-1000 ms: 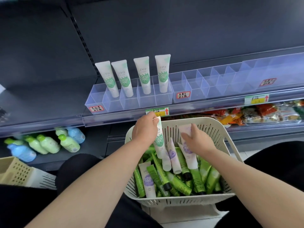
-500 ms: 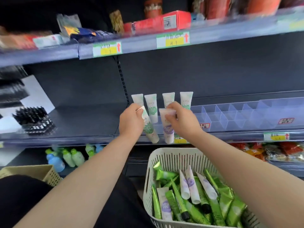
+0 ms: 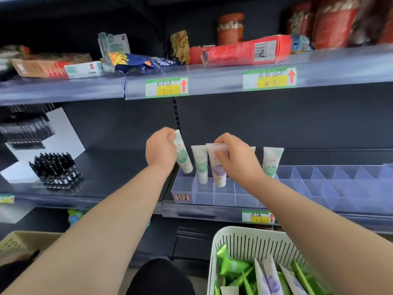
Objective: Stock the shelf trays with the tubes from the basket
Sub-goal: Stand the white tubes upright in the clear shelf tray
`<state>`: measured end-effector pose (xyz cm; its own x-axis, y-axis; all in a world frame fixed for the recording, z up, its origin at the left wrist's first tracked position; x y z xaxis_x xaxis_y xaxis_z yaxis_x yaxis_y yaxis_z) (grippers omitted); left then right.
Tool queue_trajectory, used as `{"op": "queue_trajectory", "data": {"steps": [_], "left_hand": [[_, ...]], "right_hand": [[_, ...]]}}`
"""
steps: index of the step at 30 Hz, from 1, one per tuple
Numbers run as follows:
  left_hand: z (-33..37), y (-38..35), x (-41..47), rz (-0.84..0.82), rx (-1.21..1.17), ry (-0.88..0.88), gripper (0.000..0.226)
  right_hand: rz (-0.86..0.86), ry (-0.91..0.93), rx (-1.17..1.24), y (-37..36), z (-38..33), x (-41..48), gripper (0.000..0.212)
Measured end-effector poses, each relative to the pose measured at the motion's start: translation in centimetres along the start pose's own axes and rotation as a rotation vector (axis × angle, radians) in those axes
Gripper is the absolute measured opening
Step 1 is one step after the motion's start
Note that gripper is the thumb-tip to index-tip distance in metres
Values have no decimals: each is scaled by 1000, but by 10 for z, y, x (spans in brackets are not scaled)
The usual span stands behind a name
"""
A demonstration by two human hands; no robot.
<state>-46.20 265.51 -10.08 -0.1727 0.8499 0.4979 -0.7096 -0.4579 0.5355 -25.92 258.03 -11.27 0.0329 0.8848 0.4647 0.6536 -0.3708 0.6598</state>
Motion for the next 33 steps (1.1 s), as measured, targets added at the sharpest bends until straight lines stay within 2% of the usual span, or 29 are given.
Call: {"op": "queue_trajectory", "data": {"steps": [4, 10, 14, 20, 25, 33], "left_hand": [[-5, -42, 16, -188, 95, -97, 25], [-28, -87, 20, -409, 278, -113, 25], [-35, -91, 19, -413, 295, -100, 24], [-27, -86, 18, -385, 298, -133, 37], [-12, -73, 11, -338, 288, -162, 34], [40, -79, -34, -465, 432, -396, 33]], "right_hand": [[-19, -16, 20, -9, 13, 9, 14], [-56, -3, 11, -19, 28, 12, 10], [-50, -25, -18, -19, 39, 9, 10], [-43, -46, -47, -21, 45, 5, 11], [-31, -50, -68, -19, 45, -2, 11], [32, -55, -34, 9, 37, -16, 14]]}}
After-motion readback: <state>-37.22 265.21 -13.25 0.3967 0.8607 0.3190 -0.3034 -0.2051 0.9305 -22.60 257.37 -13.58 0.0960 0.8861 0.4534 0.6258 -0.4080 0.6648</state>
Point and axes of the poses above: each hand's wrist, its own x-axis towards the middle knuckle, its own y-axis out of the back of the hand, z = x × y, the point moved 9 cm from there along x, towards the middle knuckle, and after that the axes turned 1 degree about -z, right-handed, at the moved point
